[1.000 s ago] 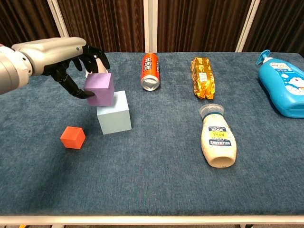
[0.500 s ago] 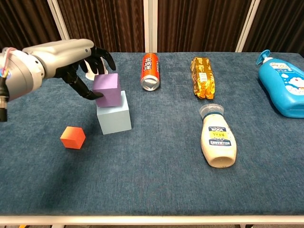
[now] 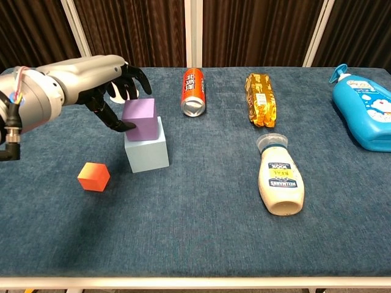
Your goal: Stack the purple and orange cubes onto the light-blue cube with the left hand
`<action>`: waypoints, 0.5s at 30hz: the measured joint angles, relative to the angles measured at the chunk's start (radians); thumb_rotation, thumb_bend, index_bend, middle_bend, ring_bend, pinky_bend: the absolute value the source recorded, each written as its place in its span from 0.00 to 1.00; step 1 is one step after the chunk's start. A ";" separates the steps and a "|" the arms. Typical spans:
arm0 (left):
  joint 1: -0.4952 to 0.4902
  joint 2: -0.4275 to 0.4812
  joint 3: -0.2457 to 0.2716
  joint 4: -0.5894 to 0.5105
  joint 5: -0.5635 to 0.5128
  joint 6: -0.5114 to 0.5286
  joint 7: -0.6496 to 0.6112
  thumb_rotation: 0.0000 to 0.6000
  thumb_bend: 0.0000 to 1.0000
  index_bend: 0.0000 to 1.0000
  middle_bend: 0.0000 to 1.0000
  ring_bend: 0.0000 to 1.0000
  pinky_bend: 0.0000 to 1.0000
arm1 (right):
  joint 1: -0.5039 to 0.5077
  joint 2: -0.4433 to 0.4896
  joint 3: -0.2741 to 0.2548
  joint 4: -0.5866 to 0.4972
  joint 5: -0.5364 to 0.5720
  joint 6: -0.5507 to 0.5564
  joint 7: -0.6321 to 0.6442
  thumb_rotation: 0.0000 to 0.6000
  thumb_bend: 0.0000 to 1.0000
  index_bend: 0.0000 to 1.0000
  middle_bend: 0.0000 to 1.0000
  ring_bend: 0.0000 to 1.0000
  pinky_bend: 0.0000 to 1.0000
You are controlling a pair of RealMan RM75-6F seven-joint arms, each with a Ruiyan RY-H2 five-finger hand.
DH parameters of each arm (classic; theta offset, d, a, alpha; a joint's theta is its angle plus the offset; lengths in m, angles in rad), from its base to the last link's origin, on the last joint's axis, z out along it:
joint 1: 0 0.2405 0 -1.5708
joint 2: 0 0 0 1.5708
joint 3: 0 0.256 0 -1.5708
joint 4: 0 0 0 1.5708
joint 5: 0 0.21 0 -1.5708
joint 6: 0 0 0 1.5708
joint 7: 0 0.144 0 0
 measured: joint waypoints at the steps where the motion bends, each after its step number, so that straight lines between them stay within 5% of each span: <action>1: 0.000 -0.001 0.000 0.001 0.000 0.000 -0.003 1.00 0.33 0.33 0.58 0.33 0.30 | 0.000 0.000 0.000 0.000 0.000 0.000 0.000 1.00 0.23 0.04 0.11 0.00 0.00; 15: -0.006 -0.020 -0.002 0.010 -0.023 0.022 0.001 1.00 0.31 0.33 0.56 0.33 0.30 | 0.000 0.001 0.000 0.002 0.000 0.001 0.004 1.00 0.23 0.04 0.11 0.00 0.00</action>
